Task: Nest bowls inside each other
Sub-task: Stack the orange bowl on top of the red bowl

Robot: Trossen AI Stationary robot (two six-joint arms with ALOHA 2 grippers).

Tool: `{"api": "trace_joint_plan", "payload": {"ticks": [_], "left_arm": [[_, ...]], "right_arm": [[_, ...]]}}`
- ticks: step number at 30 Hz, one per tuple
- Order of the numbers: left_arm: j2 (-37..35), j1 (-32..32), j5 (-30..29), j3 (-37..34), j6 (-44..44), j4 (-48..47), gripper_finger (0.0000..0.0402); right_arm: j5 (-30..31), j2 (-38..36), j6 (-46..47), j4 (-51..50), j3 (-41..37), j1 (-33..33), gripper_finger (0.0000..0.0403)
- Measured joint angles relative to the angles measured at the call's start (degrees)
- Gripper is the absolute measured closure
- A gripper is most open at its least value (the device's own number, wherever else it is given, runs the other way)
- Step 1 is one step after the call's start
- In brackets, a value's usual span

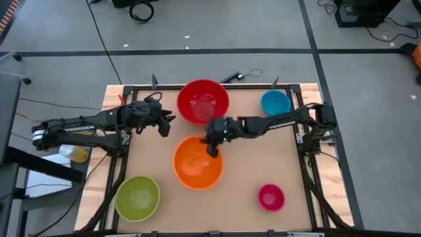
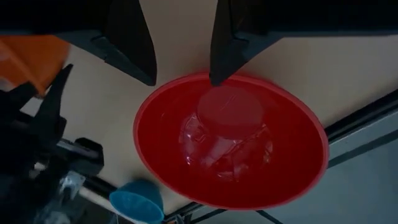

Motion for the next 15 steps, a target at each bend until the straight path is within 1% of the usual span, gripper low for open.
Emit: {"api": "trace_joint_plan", "payload": {"ticks": [4,10,13,15], "left_arm": [[0.0,0.0,-0.2,0.0,-4.8,2.7,0.0251],[-0.1,0.2,-1.0,0.0,-5.7,8.4,0.0251],[-0.1,1.1,-3.1,0.0,-5.7,8.4,0.0251],[-0.1,1.7,-4.1,0.0,-5.6,8.2,0.0251]], "right_arm": [[0.1,-2.6,-0.8,2.4,0.0,-3.6,0.0385],[1.0,-7.1,-2.6,7.9,0.0,-9.9,0.0384],[4.2,-7.2,-5.5,9.7,0.0,-13.4,0.0384],[7.9,-6.0,-6.9,11.1,0.1,-16.1,0.0385]]}}
